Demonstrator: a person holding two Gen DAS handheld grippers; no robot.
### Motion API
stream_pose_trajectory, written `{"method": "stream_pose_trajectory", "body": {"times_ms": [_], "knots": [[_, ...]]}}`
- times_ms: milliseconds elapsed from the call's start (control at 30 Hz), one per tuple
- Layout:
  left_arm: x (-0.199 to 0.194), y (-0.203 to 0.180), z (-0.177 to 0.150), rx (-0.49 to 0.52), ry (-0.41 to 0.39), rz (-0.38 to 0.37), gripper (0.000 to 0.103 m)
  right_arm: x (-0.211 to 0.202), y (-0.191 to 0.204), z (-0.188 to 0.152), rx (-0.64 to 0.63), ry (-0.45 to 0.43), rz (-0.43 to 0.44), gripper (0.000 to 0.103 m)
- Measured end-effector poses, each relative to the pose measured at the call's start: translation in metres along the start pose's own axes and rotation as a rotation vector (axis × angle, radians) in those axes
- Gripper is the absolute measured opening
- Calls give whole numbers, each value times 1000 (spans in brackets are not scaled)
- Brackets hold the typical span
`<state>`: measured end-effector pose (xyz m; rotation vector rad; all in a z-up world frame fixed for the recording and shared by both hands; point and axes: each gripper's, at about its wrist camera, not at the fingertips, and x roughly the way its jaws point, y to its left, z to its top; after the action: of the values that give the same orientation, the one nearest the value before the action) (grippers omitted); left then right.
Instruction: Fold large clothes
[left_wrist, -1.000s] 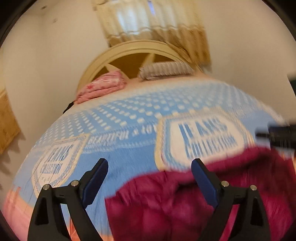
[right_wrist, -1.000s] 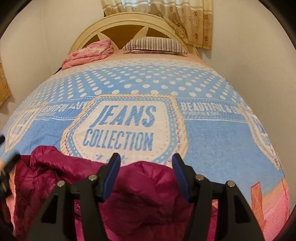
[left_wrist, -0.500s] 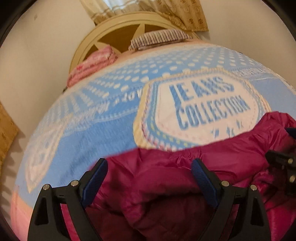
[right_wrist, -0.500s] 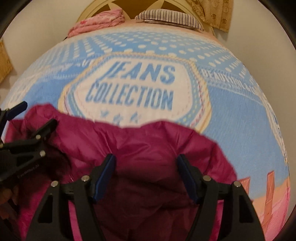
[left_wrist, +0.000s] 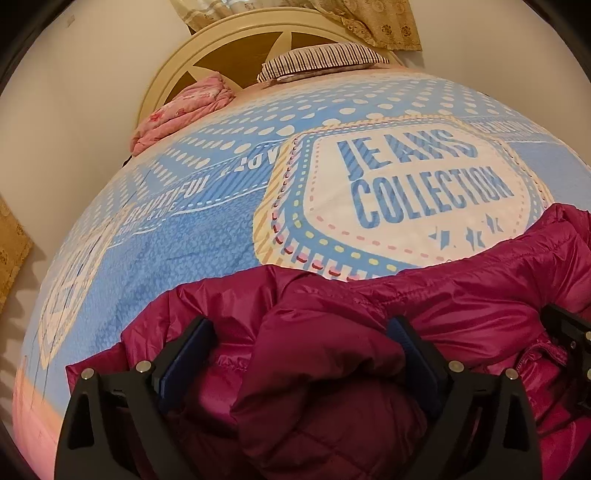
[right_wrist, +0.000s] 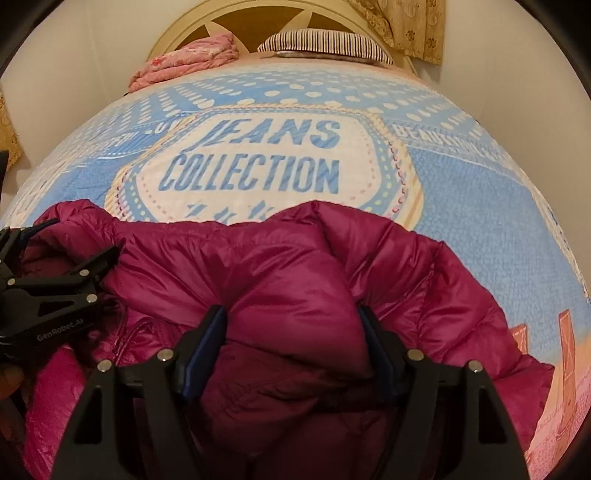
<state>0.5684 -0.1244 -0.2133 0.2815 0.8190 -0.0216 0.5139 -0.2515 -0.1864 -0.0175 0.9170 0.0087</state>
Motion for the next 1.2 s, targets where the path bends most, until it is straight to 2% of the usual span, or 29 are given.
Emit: {"method": "stream_pose_trajectory", "body": {"times_ms": [400,767,1200], "knots": [[2,1,-1,-16,-4,4,99,1,2,-4,-8,-29,-25,75],[4,-2,-1,-2,3,34,102,2,2,-4,-12,-26,-31,76],[4,-2,-1,-4,2,34,102,2,2,-4,-10,-28,-27,76]]}}
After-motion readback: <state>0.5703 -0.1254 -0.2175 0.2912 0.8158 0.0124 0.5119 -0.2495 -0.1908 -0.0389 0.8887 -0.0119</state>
